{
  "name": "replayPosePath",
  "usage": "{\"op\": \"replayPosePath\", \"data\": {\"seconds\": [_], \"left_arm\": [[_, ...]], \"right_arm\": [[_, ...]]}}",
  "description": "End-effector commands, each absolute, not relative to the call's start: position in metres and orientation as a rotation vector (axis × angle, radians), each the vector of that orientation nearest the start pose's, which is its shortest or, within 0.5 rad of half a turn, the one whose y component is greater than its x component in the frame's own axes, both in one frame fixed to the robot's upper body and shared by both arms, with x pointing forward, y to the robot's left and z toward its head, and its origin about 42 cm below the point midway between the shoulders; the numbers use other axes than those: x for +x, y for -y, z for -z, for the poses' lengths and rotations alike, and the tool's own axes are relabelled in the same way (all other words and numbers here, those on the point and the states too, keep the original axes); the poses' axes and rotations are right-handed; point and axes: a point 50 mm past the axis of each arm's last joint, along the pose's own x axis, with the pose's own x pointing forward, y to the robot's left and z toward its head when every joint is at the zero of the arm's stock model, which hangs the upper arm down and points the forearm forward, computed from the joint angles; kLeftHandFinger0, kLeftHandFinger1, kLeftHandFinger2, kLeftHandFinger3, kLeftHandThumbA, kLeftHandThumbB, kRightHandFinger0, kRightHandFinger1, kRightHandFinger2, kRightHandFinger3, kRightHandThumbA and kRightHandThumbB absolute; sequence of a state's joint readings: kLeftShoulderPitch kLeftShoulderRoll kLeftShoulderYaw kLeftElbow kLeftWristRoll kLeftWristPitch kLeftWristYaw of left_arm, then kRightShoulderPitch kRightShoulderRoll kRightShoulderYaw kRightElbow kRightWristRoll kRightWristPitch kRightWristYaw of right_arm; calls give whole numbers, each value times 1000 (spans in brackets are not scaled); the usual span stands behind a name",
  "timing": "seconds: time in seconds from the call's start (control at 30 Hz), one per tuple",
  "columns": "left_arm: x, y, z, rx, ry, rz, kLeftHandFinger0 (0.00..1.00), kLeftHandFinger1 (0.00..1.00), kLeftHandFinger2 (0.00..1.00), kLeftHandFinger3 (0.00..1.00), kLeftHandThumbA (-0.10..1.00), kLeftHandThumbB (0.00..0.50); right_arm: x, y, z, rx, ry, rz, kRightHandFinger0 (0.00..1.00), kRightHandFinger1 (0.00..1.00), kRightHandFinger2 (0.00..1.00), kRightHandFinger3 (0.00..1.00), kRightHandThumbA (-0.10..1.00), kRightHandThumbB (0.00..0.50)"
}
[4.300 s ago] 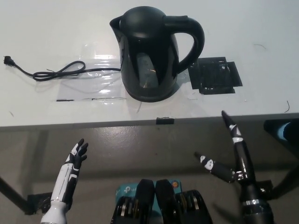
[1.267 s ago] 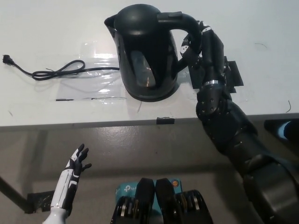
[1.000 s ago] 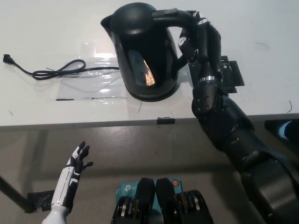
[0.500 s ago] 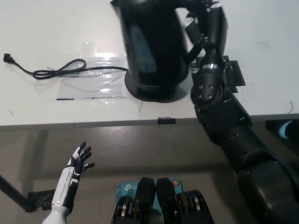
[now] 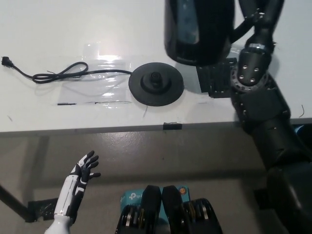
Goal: Use the right hand to grab the handle of the kettle from the base and place it on the right side
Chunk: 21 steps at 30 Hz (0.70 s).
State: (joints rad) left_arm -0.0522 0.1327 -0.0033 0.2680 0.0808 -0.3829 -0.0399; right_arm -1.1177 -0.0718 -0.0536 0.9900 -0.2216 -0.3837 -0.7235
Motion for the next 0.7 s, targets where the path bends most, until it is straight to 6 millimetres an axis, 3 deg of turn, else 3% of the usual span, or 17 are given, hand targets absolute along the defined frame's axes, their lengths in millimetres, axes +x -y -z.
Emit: {"op": "replayPosePath", "data": {"seconds": [0.0, 0.2, 0.3, 0.53, 0.67], "left_arm": [[291, -251, -72, 208, 197, 87, 761, 878, 876, 911, 956, 500], [288, -250, -70, 207, 196, 92, 764, 886, 887, 916, 964, 500], [289, -250, -70, 202, 199, 91, 771, 887, 888, 917, 965, 500], [288, -249, -69, 194, 189, 93, 771, 888, 891, 920, 970, 500], [287, -248, -69, 186, 193, 97, 769, 885, 889, 918, 963, 500]], "right_arm": [[559, 185, -392, -50, 766, 534, 0, 29, 469, 610, -96, 5], [566, 219, -361, -141, 664, 571, 0, 20, 461, 537, -89, 15], [568, 228, -356, -203, 647, 587, 0, 1, 435, 461, -86, 17], [569, 246, -346, -321, 633, 642, 0, 0, 428, 470, -60, 25], [568, 248, -345, -335, 635, 662, 0, 0, 394, 412, -94, 17]]}}
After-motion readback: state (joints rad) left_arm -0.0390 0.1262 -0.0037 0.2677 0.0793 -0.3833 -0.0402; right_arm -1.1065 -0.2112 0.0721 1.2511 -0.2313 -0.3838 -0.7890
